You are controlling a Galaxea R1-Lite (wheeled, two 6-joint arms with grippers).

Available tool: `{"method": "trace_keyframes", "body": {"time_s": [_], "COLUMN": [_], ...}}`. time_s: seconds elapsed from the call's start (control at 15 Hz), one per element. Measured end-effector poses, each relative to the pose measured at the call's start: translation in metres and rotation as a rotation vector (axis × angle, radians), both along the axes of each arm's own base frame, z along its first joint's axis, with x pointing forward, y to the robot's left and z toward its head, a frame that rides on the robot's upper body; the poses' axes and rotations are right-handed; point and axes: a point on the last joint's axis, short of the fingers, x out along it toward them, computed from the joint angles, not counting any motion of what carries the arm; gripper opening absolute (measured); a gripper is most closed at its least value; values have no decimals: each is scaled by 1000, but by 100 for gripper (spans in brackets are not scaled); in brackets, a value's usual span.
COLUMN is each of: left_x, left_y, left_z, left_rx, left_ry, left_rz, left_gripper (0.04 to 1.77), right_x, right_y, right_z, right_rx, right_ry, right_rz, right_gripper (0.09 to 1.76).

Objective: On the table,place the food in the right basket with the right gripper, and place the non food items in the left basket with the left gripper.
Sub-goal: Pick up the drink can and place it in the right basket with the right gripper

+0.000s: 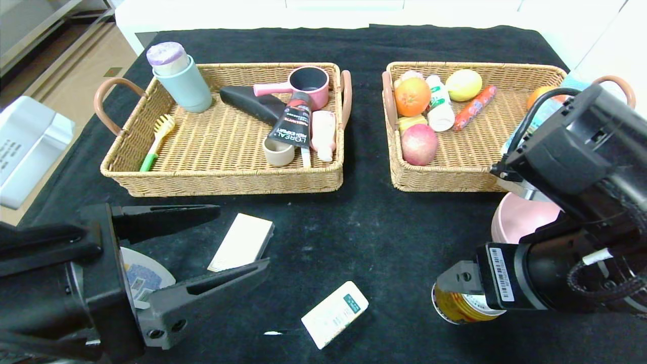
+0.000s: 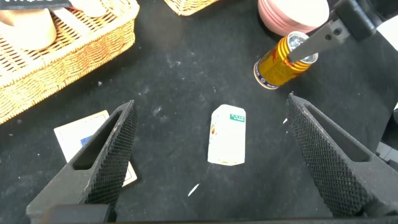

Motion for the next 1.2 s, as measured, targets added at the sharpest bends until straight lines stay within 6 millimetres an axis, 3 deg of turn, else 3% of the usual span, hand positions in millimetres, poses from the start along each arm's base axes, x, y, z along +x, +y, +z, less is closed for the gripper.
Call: {"method": "trace_keyframes", "body": {"time_s": [1.2], "left_x": [-1], "left_y": [0], "left_z": [-1], "left_rx": [6], "left_ry": [-7], "left_rz": [-2], "left_gripper": [172], "right_x": [22], "right_y": [20], "right_z": [-35], "right_rx": [-91], "right_ry": [89], "right_rz": [-48], "right_gripper": [170]}}
